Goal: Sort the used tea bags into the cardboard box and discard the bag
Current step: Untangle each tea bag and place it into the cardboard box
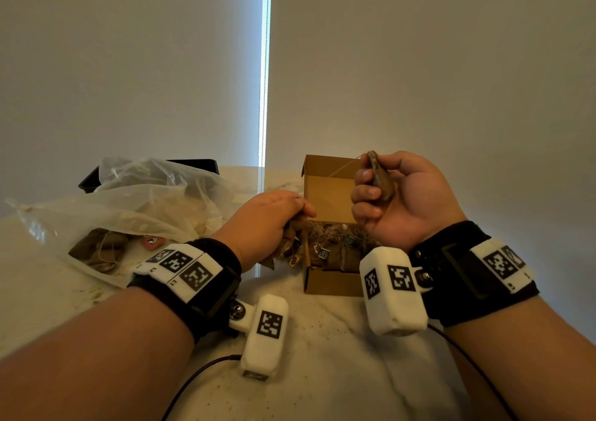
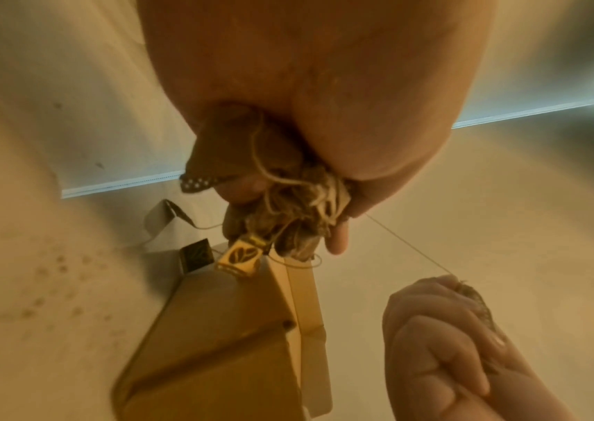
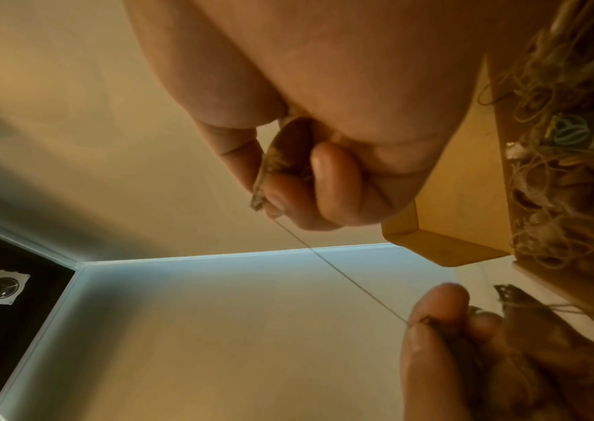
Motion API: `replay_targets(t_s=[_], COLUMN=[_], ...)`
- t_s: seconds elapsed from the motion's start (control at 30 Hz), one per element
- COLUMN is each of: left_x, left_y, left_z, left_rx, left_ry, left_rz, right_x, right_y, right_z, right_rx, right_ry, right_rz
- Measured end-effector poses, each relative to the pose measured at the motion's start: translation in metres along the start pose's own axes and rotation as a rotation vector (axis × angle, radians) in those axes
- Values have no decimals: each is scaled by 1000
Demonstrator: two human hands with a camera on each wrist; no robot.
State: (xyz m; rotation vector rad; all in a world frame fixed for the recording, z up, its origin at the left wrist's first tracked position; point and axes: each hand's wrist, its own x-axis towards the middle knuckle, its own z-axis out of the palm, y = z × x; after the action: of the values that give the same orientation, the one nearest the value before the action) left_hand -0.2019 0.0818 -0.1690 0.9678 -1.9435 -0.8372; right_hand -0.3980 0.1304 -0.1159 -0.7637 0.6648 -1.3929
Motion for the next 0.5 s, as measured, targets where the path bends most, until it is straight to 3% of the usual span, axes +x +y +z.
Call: replay_targets(t_s=[0.1, 0.27, 0.33, 0.4, 0.5], left_x=[-2, -4, -4, -5, -4], left_y=[3, 5, 9, 14, 16], left_z=[2, 0, 1, 2, 6], left_rx=[-127, -98, -98, -168, -180], left_ry=[24, 18, -17, -54, -72], left_rz=[-91, -91, -72, -86, -96], right_x=[-1, 3, 6, 4, -2], right_y=[-1, 4, 11, 19, 30], right_z=[-2, -2, -2, 0, 8], right_rx=[-21, -129, -374, -764, -1006], right_ry=[2, 102, 228, 324, 230], right_rz=[7, -58, -137, -208, -222])
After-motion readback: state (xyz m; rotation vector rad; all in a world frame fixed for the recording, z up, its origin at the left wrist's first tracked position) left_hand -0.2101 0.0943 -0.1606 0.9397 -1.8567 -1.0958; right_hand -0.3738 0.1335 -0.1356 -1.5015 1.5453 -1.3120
